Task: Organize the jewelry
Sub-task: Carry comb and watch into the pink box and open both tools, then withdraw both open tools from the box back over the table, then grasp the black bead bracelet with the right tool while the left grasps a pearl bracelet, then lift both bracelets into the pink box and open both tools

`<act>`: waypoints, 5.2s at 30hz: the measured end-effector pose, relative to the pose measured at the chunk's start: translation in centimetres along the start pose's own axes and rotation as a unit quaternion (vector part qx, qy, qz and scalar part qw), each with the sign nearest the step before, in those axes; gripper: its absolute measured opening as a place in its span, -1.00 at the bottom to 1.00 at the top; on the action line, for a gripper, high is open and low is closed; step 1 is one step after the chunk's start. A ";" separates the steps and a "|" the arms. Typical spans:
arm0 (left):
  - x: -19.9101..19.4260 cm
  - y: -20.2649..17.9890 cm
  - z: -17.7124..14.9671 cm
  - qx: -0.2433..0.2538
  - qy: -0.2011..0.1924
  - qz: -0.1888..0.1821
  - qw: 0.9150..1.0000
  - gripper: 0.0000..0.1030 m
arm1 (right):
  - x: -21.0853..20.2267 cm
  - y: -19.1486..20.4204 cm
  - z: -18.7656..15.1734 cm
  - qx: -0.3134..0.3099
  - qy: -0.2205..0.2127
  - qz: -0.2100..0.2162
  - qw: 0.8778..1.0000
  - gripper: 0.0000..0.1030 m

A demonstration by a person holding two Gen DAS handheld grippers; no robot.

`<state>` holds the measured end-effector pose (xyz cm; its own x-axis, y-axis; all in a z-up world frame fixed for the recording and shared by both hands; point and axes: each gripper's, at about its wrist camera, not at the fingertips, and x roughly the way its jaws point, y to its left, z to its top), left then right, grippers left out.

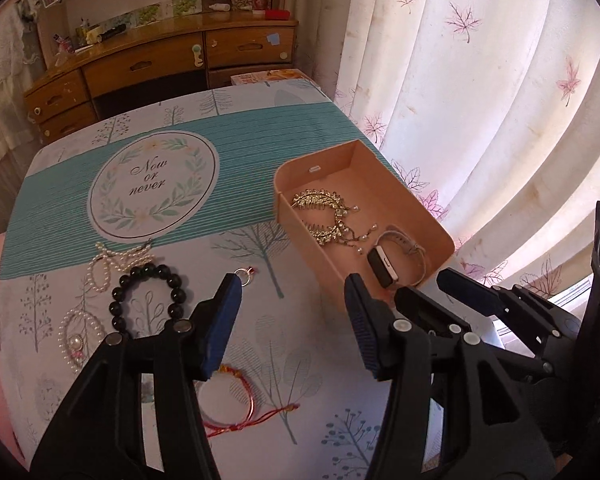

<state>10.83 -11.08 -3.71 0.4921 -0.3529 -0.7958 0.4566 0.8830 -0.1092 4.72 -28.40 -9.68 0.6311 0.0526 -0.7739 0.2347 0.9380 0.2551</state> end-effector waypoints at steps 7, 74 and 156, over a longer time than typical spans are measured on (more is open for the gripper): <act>-5.6 3.0 -3.1 -0.022 -0.045 0.031 0.998 -0.02 | -2.6 4.2 -1.8 -0.032 -0.013 0.011 0.999 -0.09; 8.4 26.9 -3.6 -0.116 0.245 0.047 0.961 -0.30 | 15.3 20.1 1.5 -0.199 0.179 0.058 0.962 -0.72; 4.8 5.5 2.8 -0.038 0.097 -0.008 0.995 -0.61 | 1.0 -3.3 11.3 0.078 -0.042 0.070 0.994 -0.72</act>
<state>17.77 -8.83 -6.44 0.3301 -0.3077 -0.8924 0.4027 0.9009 -0.1617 12.90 -35.27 -4.75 0.7233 0.1445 -0.6752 0.2477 0.8585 0.4490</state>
